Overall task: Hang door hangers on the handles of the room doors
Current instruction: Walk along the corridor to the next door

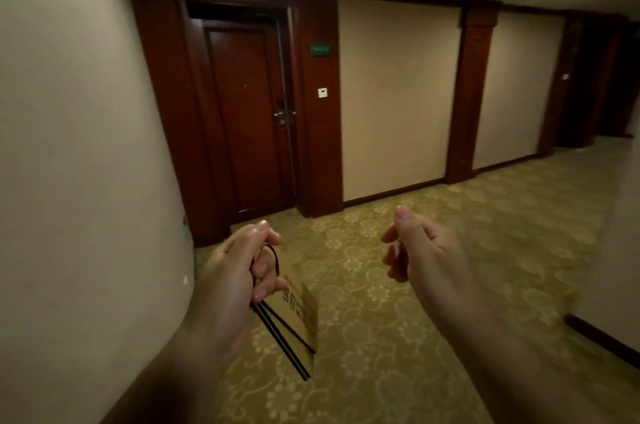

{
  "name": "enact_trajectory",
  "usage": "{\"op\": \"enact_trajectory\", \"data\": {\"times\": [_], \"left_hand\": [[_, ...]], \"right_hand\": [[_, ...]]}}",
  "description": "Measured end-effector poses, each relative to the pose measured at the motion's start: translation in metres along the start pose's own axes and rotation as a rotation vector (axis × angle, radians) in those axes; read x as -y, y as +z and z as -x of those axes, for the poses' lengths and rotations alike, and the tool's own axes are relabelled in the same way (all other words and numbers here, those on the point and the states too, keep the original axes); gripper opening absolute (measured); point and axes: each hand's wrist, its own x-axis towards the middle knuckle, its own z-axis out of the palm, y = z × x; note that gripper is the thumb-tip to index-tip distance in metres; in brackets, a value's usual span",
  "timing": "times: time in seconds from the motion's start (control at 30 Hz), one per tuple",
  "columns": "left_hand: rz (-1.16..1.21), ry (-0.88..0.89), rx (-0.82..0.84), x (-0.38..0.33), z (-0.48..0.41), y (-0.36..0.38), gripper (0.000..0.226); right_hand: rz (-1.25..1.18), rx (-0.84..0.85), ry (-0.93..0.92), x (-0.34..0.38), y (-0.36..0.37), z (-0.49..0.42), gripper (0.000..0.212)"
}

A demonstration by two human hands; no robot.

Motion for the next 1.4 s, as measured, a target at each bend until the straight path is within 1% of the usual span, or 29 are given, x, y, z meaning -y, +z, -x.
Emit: {"op": "enact_trajectory", "data": {"times": [0.17,0.37,0.5,0.6,0.7,0.87,1.0,1.2,1.4], "left_hand": [[-0.025,0.024,-0.116,0.018,-0.046,-0.005,0.028],[-0.084,0.096,-0.196,0.021,-0.117,-0.026,0.025],[-0.045,0.106,-0.156,0.029,-0.181,-0.051,0.018],[-0.014,0.102,-0.136,0.04,-0.236,-0.068,0.029],[0.01,0.101,-0.119,0.048,-0.288,-0.079,0.032],[0.072,0.082,-0.104,0.055,-0.358,-0.099,0.039],[0.104,0.068,-0.141,0.066,-0.412,-0.123,0.038],[0.059,0.099,-0.237,0.092,-0.496,-0.147,0.033],[0.033,0.153,-0.345,0.108,-0.613,-0.168,0.026]], "right_hand": [[-0.085,0.12,0.035,-0.024,0.036,-0.066,0.046],[-0.113,0.197,-0.055,-0.035,0.083,-0.146,0.045],[-0.073,0.225,-0.103,-0.048,0.116,-0.204,0.045],[-0.041,0.253,-0.112,-0.052,0.143,-0.253,0.045],[-0.052,0.249,-0.15,-0.058,0.172,-0.297,0.045],[-0.074,0.284,-0.153,-0.084,0.223,-0.352,0.045],[-0.117,0.305,-0.134,-0.105,0.265,-0.405,0.045],[-0.207,0.36,-0.152,-0.143,0.33,-0.489,0.046],[-0.309,0.418,-0.139,-0.179,0.394,-0.615,0.047]]}}
